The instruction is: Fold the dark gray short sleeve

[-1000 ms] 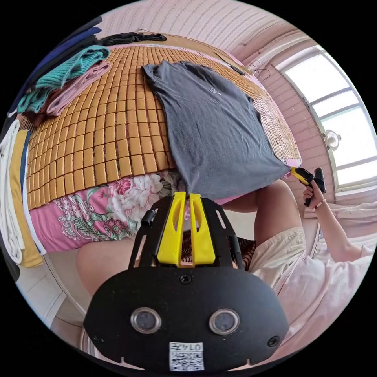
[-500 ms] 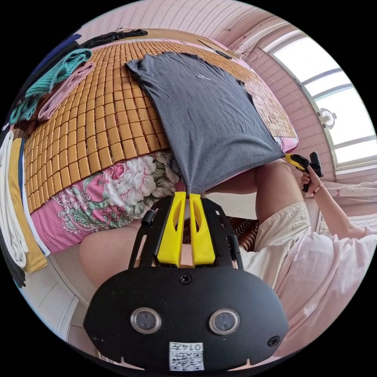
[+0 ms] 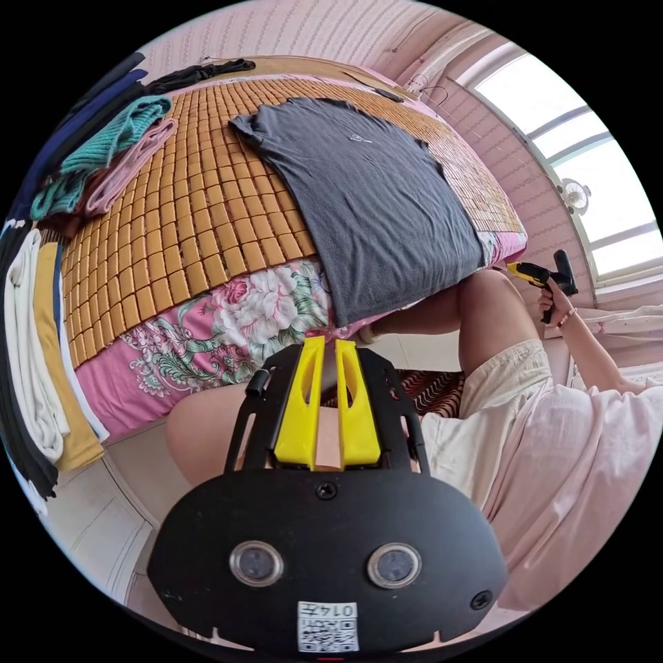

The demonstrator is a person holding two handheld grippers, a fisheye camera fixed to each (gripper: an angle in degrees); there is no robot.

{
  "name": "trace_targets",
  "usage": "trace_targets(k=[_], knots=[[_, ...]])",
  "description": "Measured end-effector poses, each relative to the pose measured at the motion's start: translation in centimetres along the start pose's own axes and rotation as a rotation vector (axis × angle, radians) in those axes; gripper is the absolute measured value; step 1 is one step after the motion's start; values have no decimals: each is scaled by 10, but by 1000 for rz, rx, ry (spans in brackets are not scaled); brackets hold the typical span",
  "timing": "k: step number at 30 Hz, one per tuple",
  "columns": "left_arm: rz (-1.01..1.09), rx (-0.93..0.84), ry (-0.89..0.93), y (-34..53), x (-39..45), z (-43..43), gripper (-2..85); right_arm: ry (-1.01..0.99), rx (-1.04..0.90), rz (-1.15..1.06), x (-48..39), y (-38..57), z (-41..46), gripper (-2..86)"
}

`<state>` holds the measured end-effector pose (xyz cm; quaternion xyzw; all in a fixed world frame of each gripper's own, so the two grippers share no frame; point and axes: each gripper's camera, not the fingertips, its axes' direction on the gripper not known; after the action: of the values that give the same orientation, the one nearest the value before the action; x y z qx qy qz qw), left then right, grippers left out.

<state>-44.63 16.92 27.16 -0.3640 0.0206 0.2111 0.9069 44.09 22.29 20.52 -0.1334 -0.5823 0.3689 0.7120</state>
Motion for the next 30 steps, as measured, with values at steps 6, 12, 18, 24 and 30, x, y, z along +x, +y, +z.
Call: trace_targets(k=[6,12,18,24,30], knots=[[-45,86,21,12,1,-12,28,47,-15,-111,-40,-2,17,-1],[-54,84,-36,22,11,-6,23,122,-19,-220,-84,-10,42,2],[-10,62,-107,26,27,-2,3,149,44,-226,-114,-22,66,24],[7,179,-147,12,36,-19,3,171,23,-339,-173,-50,102,37],[13,261,-169,-48,24,-8,-6,96,-99,-597,-286,-115,166,35]])
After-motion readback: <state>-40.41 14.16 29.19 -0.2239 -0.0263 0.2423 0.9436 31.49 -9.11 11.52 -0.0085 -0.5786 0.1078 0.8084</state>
